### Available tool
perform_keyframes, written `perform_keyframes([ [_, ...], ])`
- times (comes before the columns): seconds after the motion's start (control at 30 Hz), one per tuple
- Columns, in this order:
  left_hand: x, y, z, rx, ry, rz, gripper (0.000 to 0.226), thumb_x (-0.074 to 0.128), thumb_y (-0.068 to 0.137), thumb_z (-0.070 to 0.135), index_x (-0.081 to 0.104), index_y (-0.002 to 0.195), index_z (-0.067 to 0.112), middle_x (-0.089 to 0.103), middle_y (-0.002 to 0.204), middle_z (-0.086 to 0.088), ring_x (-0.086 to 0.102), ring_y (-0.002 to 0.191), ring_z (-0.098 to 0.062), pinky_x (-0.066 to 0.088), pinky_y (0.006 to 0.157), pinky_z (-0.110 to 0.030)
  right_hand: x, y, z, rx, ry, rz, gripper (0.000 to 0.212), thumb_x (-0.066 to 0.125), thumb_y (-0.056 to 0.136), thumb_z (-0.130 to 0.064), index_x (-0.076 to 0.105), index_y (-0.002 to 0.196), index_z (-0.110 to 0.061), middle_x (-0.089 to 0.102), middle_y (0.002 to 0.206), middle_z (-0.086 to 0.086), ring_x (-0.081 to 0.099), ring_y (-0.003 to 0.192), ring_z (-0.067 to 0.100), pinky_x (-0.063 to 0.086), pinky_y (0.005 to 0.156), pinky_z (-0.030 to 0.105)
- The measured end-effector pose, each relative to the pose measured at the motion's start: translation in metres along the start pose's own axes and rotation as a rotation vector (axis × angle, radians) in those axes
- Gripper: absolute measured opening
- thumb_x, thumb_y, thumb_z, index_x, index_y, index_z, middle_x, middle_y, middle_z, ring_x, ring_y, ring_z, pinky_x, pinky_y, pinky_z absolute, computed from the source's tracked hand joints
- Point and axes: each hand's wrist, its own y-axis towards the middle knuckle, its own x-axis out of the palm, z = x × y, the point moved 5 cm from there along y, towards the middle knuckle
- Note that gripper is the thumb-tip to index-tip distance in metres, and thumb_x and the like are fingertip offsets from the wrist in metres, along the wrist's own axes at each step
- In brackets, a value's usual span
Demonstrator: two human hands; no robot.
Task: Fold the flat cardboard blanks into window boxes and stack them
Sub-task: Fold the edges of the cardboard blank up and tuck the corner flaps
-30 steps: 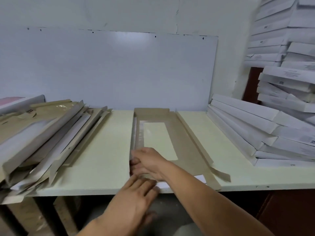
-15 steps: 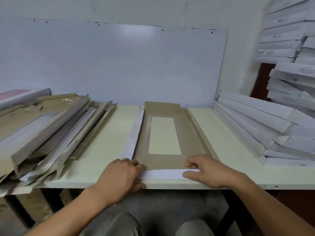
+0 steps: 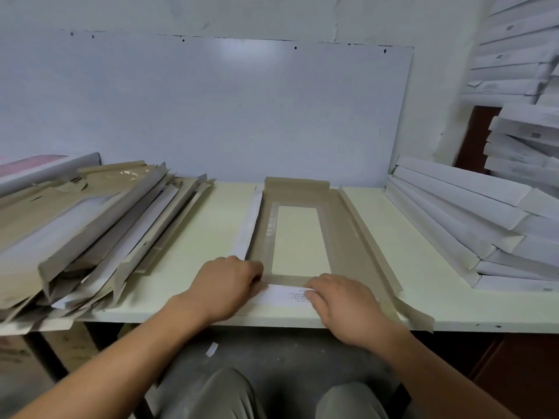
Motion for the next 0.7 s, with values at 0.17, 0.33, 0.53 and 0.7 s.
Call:
perform_keyframes([
  [0.17, 0.02, -0.001, 0.033, 0.058, 0.329, 0.078, 0.025, 0.041, 0.094, 0.019, 0.06, 0.11, 0.019, 0.06, 0.11, -0.007, 0.052, 0.113, -0.033, 0.014, 0.108, -0.069, 0.019, 0.017, -0.002, -0.024, -0.135, -0.096, 0.043, 0.03, 0.104, -0.037, 0.034, 0.146, -0.031, 0.045, 0.134, 0.001, 0.043, 0.12, 0.026, 0.035, 0.098, 0.041],
  [0.33, 0.036, -0.013, 0.048, 0.191, 0.258, -0.035, 0.072, 0.0, 0.099, 0.049, 0.036, 0.148, 0.012, 0.034, 0.156, -0.006, 0.013, 0.151, -0.023, -0.007, 0.116, -0.061, 0.045, 0.014, 0.003, 0.005, -0.058, -0.321, 0.071, 0.004, 0.098, -0.061, -0.008, 0.157, -0.024, -0.013, 0.165, -0.01, -0.019, 0.149, 0.01, -0.009, 0.121, 0.051],
  [0.53, 0.025, -0.023, 0.01, 0.119, 0.347, -0.191, 0.089, -0.011, 0.087, 0.066, 0.04, 0.139, 0.015, 0.04, 0.149, -0.002, 0.005, 0.151, -0.023, -0.01, 0.114, -0.062, 0.023, -0.007, 0.047, 0.134, -0.267, -0.396, 0.085, -0.007, 0.087, -0.076, -0.009, 0.157, -0.027, -0.012, 0.165, -0.01, -0.021, 0.15, 0.013, -0.017, 0.117, 0.054],
  [0.7, 0.02, -0.002, 0.041, 0.088, 0.244, -0.131, 0.038, 0.025, 0.1, 0.029, 0.046, 0.129, 0.016, 0.053, 0.127, -0.003, 0.033, 0.135, -0.028, -0.004, 0.113, -0.065, -0.003, 0.015, 0.05, 0.156, -0.199, -0.409, 0.049, 0.013, 0.104, -0.046, 0.052, 0.126, -0.026, 0.052, 0.132, -0.004, 0.047, 0.122, 0.021, 0.014, 0.115, 0.055],
])
